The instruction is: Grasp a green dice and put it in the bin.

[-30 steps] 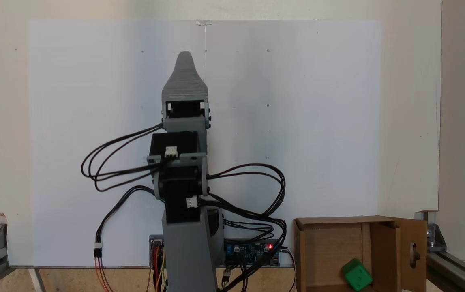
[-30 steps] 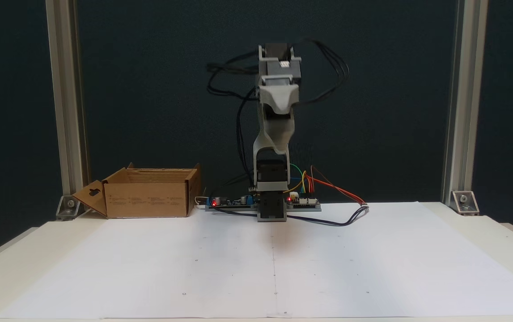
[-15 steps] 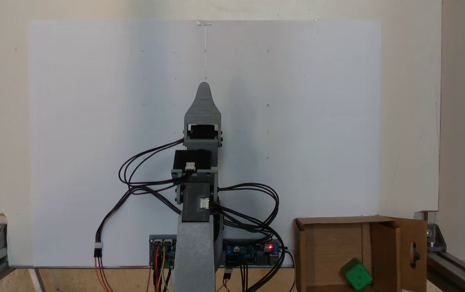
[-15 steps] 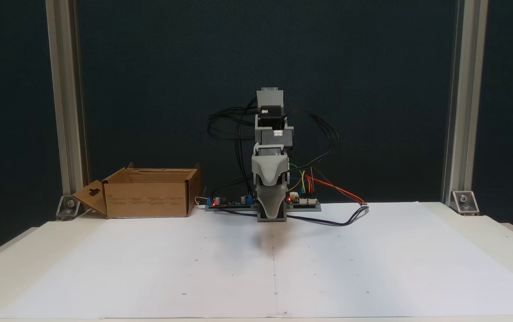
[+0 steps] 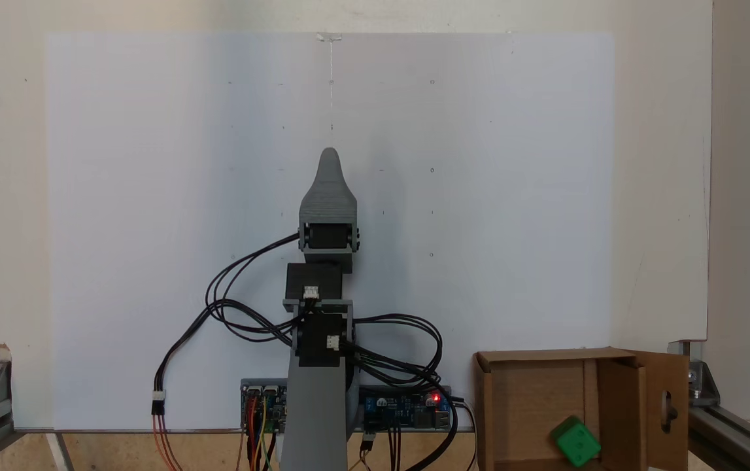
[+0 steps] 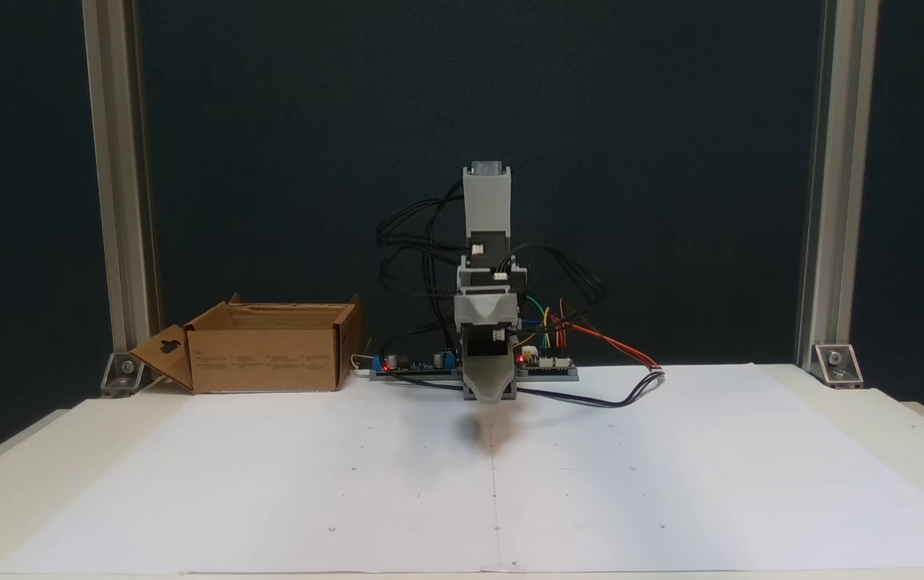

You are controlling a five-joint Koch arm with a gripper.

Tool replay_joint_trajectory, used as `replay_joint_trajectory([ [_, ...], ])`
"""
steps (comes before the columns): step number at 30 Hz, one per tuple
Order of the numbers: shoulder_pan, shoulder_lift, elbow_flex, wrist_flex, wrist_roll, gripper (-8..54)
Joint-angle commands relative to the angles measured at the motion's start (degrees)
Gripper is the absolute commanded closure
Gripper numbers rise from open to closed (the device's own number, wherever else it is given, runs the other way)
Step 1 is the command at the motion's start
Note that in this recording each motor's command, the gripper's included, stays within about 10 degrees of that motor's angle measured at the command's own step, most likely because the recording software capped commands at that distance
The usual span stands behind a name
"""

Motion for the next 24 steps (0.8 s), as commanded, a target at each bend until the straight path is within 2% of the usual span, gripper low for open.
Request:
replay_joint_trajectory([
  [1, 0.6, 6.2, 0.0, -9.3, 2.1, 2.3],
  [17, 0.4, 6.2, 11.5, -45.4, 2.1, 2.1],
  [24, 0.6, 6.2, 14.3, -46.4, 1.7, 1.0],
])
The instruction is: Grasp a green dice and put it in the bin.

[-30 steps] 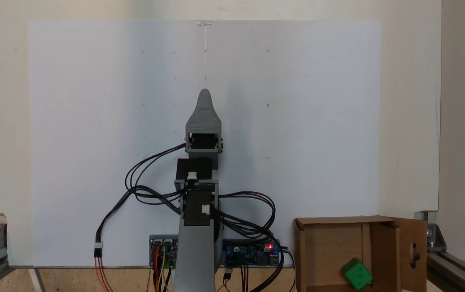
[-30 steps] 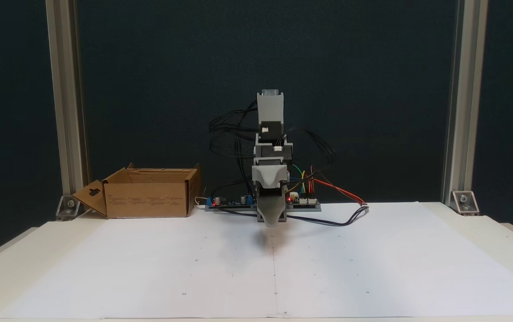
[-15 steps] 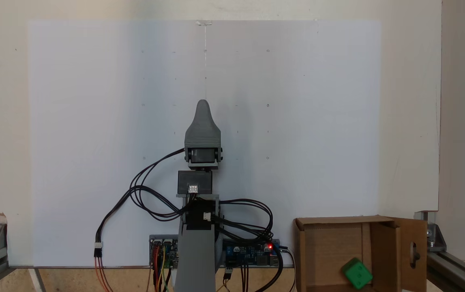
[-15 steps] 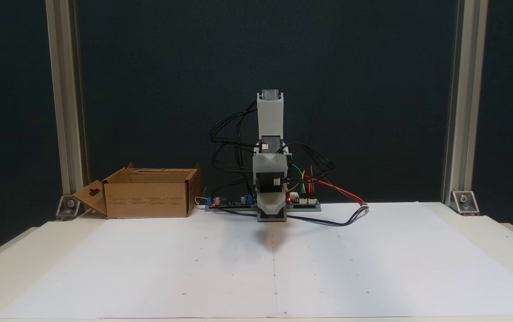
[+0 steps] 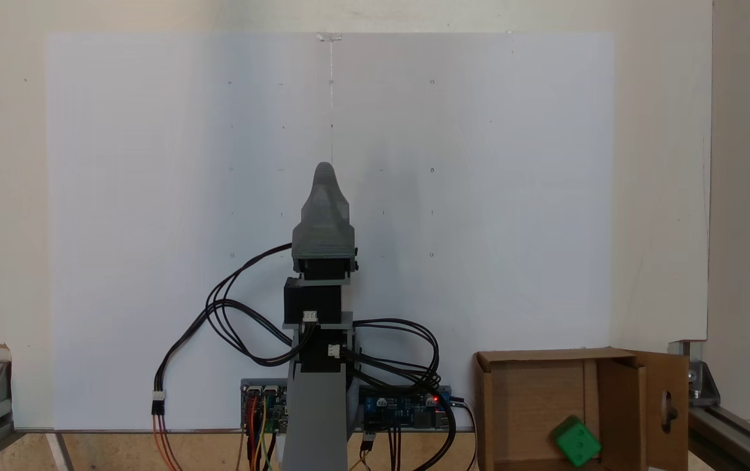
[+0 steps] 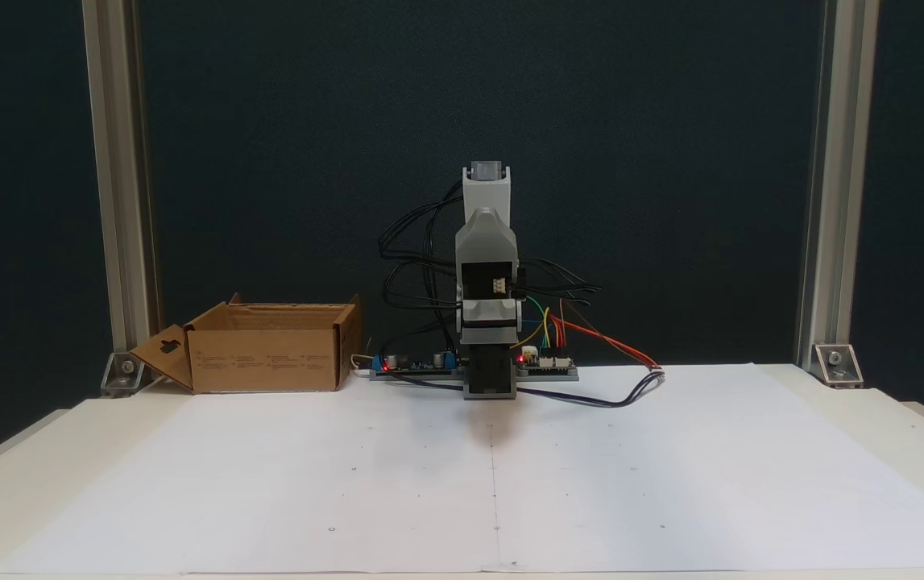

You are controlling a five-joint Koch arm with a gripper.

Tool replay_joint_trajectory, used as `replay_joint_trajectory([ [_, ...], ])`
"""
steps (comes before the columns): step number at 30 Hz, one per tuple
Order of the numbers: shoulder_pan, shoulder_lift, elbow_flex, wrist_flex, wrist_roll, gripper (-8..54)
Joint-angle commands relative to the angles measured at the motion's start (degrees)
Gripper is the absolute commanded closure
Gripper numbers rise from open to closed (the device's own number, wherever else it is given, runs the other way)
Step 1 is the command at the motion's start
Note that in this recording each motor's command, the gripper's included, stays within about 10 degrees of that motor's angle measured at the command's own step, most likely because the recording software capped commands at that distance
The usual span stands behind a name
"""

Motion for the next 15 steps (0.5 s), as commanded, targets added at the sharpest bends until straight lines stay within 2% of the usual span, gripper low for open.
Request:
replay_joint_trajectory([
  [1, 0.9, 6.2, 2.8, -3.7, 1.1, 1.1],
  [15, 2.6, 6.1, 2.7, -3.3, 0.6, 0.8],
])
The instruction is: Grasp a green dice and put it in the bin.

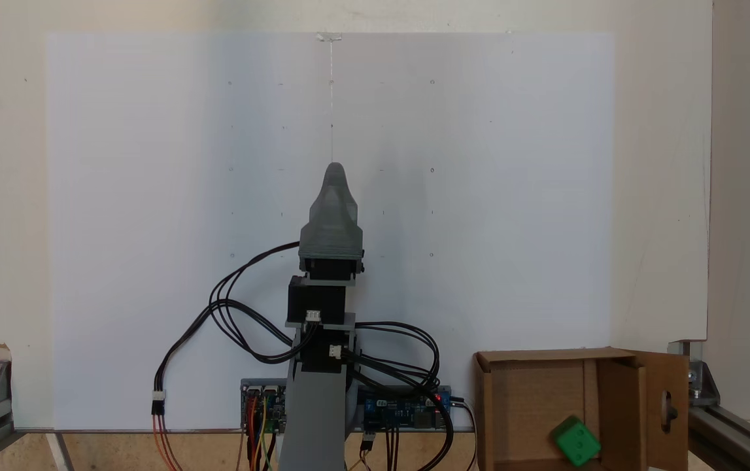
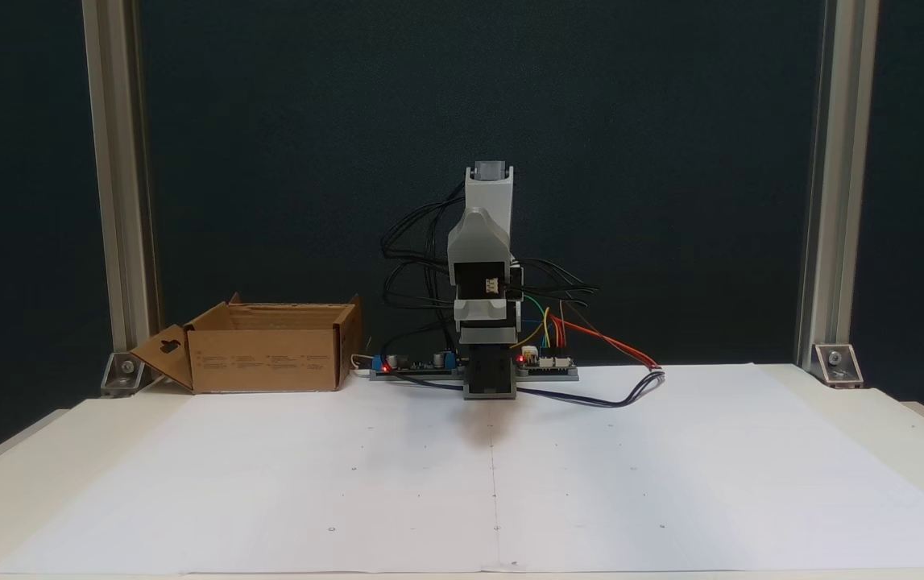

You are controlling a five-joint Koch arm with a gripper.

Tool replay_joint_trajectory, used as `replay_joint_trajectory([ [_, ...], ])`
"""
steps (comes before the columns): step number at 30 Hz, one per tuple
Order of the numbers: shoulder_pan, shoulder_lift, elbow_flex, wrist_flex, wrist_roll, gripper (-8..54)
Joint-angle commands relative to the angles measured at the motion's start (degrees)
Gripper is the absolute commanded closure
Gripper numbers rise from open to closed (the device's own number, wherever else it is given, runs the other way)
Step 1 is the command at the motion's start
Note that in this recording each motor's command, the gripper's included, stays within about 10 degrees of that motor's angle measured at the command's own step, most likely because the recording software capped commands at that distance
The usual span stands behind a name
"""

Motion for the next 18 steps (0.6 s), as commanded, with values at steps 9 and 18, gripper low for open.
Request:
replay_joint_trajectory([
  [9, -1.2, 6.0, 2.8, -3.3, 0.7, 0.7],
  [18, -1.1, 6.0, 2.7, -3.3, 0.6, 0.7],
])
